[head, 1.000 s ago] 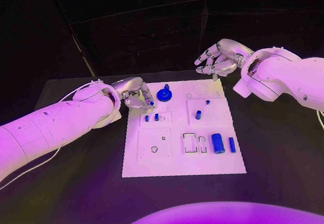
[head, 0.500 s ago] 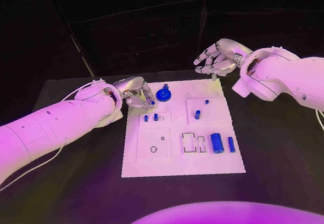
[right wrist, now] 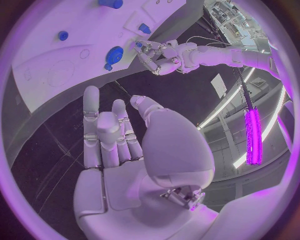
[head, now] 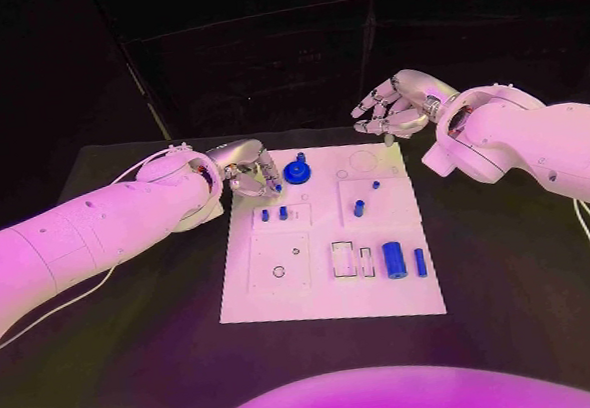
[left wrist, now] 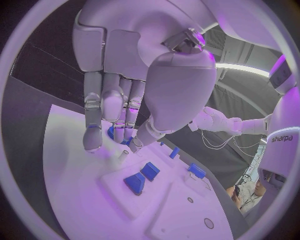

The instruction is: Assemble the parts on the task board

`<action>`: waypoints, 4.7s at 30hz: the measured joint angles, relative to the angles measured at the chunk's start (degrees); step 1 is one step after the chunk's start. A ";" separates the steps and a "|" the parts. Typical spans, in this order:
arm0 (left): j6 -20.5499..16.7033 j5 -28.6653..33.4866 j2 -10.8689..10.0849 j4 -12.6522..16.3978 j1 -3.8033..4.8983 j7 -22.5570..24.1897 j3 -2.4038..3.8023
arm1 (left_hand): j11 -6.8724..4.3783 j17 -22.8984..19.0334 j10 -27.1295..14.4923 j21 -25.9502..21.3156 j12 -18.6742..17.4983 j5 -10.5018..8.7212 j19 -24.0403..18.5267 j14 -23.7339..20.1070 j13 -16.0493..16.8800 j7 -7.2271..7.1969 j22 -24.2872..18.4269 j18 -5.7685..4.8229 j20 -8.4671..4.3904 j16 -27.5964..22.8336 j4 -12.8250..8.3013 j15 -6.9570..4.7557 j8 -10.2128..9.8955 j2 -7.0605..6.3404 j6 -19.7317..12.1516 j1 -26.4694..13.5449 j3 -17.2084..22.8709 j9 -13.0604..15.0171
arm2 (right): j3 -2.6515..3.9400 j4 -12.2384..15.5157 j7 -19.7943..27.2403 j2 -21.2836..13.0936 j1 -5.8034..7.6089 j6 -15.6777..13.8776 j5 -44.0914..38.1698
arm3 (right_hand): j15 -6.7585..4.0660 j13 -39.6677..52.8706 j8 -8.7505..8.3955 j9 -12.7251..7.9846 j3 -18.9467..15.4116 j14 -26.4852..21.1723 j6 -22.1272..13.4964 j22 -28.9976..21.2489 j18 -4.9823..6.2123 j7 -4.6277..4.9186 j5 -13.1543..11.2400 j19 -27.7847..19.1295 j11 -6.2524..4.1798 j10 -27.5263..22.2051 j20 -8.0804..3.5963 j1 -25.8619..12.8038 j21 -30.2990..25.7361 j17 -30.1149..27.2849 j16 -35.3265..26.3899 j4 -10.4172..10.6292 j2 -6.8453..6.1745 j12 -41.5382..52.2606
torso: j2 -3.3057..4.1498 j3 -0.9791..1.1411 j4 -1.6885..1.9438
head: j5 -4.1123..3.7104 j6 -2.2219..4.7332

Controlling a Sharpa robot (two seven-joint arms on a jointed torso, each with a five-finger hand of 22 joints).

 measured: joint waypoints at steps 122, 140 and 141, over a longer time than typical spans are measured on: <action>2.41 0.12 0.25 -1.11 -0.22 -0.73 -0.02 | 0.21 -0.36 -0.22 -1.12 -0.46 0.00 0.00 0.00 -0.10 0.81 -0.54 0.00 0.00 0.00 0.00 0.00 -0.62 -0.22 -0.81 0.23 0.00 -0.30 | 0.00 0.09 -0.01 -0.08 0.00 -0.01 0.10 | 0.00 -0.03 0.00 0.00 -0.15 0.00 0.00 0.02 0.00 0.00 0.00 0.00 0.00 0.00 0.00 0.00 0.00 0.37 0.00 0.15 0.00 0.00 | -0.01 -0.01 0.05 | 0.17 -0.90; 2.40 0.12 0.54 -1.27 -0.22 -0.78 -0.02 | 0.41 -0.48 -0.02 -1.55 -0.56 0.01 0.00 0.00 -0.09 1.02 -0.63 0.00 0.00 -0.15 0.00 0.00 -0.62 -0.22 -1.02 0.23 0.00 -0.32 | 0.00 0.10 -0.02 -0.05 0.01 -0.01 0.10 | 0.00 -0.02 0.00 0.00 -0.15 0.00 0.00 0.02 0.00 0.00 0.00 0.00 0.00 0.00 0.00 0.00 0.00 0.36 0.00 0.15 0.00 0.00 | -0.01 0.01 0.03 | 0.11 -0.82; 2.40 0.12 0.56 -1.30 -0.22 -0.79 -0.02 | 0.41 -0.53 -0.02 -1.55 -0.68 0.01 0.00 0.00 -0.09 1.02 -0.67 0.00 0.00 -0.23 0.00 0.00 -0.62 -0.22 -1.02 0.23 0.00 -0.35 | 0.00 0.10 -0.02 -0.05 0.01 -0.01 0.10 | 0.00 -0.02 0.00 0.00 -0.15 0.00 0.00 0.02 0.00 0.00 0.00 0.00 0.00 0.00 0.00 0.00 0.00 0.36 0.00 0.15 0.00 0.00 | -0.01 0.01 0.03 | 0.11 -0.82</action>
